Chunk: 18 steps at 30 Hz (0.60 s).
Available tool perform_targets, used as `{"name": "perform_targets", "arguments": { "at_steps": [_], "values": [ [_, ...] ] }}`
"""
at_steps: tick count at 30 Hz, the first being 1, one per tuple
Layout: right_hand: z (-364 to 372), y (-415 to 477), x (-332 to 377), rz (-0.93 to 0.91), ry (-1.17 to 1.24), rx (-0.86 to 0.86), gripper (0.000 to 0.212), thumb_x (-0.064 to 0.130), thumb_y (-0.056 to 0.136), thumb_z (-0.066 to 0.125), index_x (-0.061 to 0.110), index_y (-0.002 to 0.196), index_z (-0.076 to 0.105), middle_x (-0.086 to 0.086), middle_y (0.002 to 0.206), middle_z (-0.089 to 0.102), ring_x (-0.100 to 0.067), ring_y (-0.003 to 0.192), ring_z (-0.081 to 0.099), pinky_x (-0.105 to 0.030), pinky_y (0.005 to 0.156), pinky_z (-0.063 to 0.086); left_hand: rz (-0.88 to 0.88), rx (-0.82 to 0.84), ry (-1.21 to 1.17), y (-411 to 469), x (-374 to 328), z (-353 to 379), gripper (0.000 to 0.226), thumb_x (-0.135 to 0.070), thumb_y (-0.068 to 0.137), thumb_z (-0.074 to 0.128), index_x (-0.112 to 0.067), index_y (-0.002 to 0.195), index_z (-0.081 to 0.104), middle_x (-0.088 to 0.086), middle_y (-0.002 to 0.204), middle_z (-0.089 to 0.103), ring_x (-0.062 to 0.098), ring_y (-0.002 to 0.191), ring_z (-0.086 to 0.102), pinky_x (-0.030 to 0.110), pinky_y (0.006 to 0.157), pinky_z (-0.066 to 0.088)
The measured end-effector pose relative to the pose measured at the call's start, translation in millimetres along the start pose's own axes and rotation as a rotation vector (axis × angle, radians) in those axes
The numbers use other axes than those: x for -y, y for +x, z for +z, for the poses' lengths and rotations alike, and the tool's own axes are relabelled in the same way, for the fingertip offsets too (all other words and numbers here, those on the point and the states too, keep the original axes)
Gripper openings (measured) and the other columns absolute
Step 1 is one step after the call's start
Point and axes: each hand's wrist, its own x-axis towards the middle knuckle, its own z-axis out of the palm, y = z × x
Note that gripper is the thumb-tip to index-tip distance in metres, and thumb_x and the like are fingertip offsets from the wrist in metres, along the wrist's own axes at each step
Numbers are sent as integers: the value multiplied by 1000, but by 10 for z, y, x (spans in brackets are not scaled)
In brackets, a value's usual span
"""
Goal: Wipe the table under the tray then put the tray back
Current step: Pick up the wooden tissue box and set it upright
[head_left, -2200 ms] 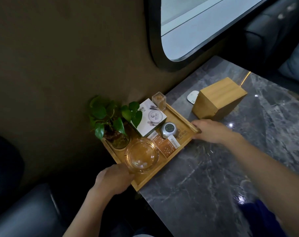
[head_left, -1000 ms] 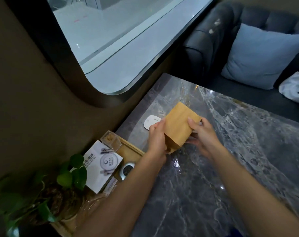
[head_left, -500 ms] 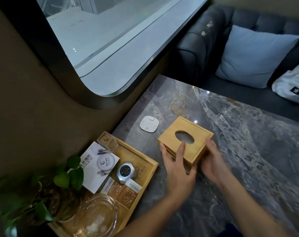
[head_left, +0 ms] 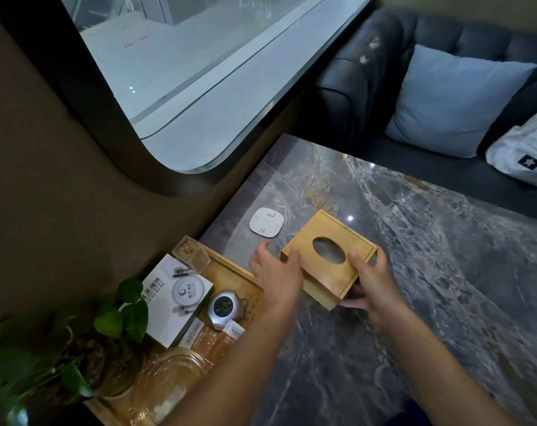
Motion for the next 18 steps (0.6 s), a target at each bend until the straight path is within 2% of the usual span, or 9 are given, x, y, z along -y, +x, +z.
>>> {"name": "perform_targets", "arguments": {
  "at_steps": [2,4,5,8,10,14,16,18],
  "values": [
    [19,-14,65,26,13,11,48,32,88,57,34,129,32,-3,127,49,-34,109,55,-57,64,57,-146,167,-58,155,-64,-21,54,-34,81,58,-28,131,39,5,135,37,25,119,44,46,102,42],
    [63,-31,103,19,24,21,46,27,89,57,30,128,33,-8,126,51,-35,105,57,-56,65,57,-200,327,-142,171,-106,-27,35,-29,84,55,-26,118,45,2,117,51,17,97,53,37,82,49],
    [95,-45,110,2,25,21,43,25,89,57,28,126,34,-9,125,52,-34,103,58,-56,64,57,-184,339,-147,172,-116,-37,28,-28,86,54,-24,113,46,1,109,54,15,91,53,34,76,48],
    [247,-87,140,-61,46,28,34,23,90,56,28,118,37,-6,121,56,-33,102,60,-54,64,57,-59,227,-50,240,-149,-113,29,-32,83,55,-24,109,47,5,114,54,19,95,54,36,77,48],
    [393,-90,183,-79,50,66,33,23,90,55,29,117,37,-4,121,56,-32,104,60,-54,65,58,3,191,-20,287,-224,-225,35,-32,83,57,-23,114,44,7,121,49,20,100,53,34,76,49],
    [766,-47,295,-117,-52,141,41,26,90,55,30,125,33,-3,124,52,-29,107,57,-53,66,58,-22,129,-5,489,-341,-497,49,-32,86,58,-19,127,34,9,130,40,24,108,48,38,83,47],
    [939,-30,325,-135,-119,168,38,26,90,55,29,121,34,-4,124,52,-29,108,56,-49,63,59,-77,83,-21,602,-345,-605,50,-33,85,58,-21,127,33,10,132,40,27,111,47,42,86,47],
    [1074,-15,333,-124,-164,193,31,26,90,55,28,115,36,-6,124,53,-29,110,56,-48,62,60,-124,77,-9,665,-338,-701,55,-33,86,57,-21,132,29,12,135,39,29,114,46,41,83,43]
  ]
}}
